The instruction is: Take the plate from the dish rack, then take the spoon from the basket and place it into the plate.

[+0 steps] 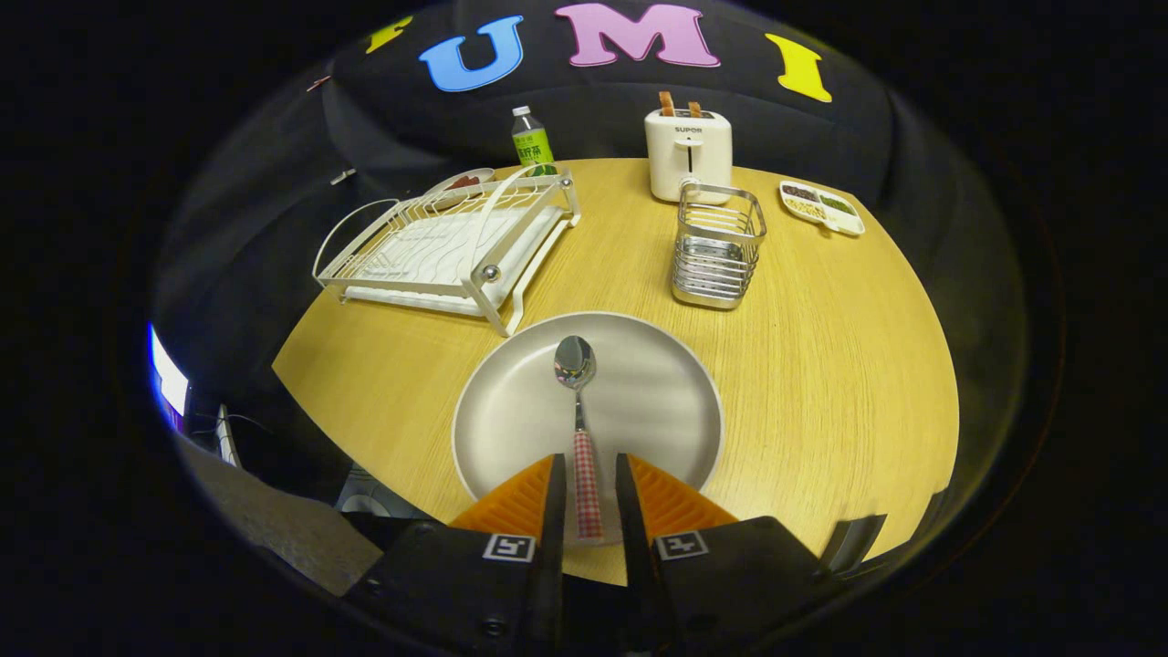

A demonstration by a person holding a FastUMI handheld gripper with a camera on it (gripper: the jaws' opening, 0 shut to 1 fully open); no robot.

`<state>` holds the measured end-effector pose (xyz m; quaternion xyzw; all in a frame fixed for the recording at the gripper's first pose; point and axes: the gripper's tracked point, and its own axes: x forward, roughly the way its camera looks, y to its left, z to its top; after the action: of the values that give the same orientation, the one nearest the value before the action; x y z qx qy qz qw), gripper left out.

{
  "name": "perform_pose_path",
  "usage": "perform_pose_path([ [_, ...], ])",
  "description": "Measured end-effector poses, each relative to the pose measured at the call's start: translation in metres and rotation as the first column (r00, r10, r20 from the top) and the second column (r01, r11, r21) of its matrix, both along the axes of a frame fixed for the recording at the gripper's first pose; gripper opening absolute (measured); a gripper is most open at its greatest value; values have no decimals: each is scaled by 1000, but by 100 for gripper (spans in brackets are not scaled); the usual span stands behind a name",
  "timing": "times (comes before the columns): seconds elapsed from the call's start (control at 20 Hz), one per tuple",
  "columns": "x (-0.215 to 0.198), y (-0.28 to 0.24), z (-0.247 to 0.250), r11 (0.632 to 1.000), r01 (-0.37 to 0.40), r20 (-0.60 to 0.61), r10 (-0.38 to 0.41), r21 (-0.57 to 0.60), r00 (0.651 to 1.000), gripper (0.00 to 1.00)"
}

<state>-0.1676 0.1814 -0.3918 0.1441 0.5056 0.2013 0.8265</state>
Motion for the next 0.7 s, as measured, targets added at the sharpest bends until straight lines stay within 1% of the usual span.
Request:
perform_pose_path([
  [0.15, 0, -2, -3, 1000, 28, -15, -28, -11, 999, 54],
  [0.25, 2, -4, -1, 999, 39, -12, -39, -21, 999, 85],
  [0.3, 3, -6, -1, 999, 45, -5, -46, -27, 999, 95],
  [0.4, 6, -8, 5, 998, 60, 9, -60, -25, 998, 99],
  [0.6, 20, -18, 25, 995, 95, 51, -94, -8, 994, 99],
  [0.7, 37, -27, 43, 992, 124, 97, -123, 3, 988, 99],
])
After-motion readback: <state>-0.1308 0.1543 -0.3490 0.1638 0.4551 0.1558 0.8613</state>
